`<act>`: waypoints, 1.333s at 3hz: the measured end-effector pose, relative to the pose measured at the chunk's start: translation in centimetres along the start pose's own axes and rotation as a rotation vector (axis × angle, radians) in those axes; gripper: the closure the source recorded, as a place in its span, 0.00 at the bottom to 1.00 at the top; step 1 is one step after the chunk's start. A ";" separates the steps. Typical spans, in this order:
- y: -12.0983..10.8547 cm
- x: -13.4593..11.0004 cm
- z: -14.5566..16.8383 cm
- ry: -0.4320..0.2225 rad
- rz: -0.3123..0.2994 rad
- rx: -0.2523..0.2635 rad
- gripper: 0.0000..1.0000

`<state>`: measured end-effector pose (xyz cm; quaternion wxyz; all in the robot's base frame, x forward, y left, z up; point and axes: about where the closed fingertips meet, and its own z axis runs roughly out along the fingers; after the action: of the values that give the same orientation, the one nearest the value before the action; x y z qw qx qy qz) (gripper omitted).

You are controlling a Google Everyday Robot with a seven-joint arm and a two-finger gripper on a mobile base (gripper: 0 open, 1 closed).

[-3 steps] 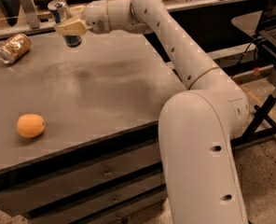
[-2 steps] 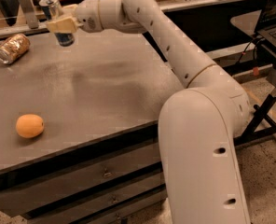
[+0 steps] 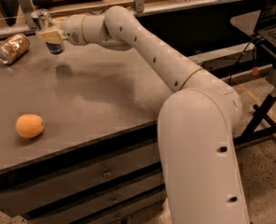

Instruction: Move redbull can near orange can

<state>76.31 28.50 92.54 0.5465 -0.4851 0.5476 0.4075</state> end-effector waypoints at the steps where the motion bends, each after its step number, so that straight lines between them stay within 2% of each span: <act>1: -0.2 0.4 2.3 -0.079 0.023 -0.045 1.00; 2: -0.6 -0.6 2.2 -0.094 0.014 -0.045 1.00; 3: -0.4 -1.0 2.3 -0.095 0.014 -0.018 1.00; 4: 0.0 -0.9 2.8 -0.077 0.048 0.019 1.00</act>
Offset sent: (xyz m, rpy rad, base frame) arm 0.0068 0.0212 -0.0066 0.0707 0.0123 0.0428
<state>76.81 31.36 93.28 0.5617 -0.4506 0.5417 0.4336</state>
